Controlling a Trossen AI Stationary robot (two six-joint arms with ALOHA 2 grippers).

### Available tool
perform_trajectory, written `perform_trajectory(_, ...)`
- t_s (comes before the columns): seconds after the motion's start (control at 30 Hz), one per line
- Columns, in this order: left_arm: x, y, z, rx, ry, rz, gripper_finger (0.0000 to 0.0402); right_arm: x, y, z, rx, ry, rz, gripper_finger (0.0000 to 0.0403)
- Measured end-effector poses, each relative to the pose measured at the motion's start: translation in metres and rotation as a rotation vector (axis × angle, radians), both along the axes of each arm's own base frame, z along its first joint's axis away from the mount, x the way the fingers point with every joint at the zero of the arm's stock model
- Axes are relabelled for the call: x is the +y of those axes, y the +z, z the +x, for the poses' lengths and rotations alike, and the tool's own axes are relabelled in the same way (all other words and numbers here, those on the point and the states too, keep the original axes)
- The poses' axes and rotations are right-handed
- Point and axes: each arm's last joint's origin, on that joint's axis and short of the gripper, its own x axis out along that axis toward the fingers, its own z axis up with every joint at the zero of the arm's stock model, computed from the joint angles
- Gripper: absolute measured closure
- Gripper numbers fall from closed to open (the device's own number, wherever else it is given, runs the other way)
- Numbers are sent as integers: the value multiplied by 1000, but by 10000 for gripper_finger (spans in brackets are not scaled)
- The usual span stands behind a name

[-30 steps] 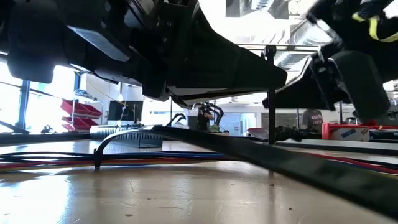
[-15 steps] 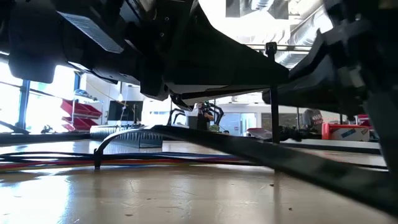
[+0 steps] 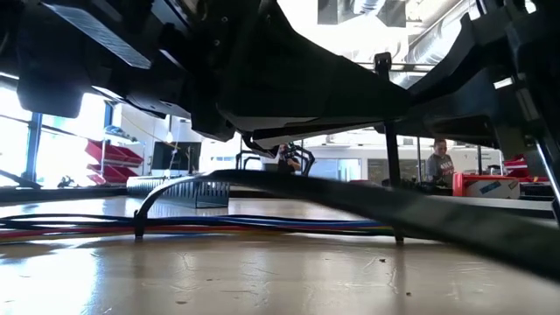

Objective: Ziptie cables
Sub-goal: Wrap the cable wires with the black zip tie

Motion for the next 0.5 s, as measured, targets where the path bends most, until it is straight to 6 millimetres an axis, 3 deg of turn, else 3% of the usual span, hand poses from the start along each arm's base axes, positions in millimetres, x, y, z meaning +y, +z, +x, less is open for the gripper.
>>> perform_trajectory(0.5,0,0,0,0,0,0,402,5,1,2,49,49,-29,403)
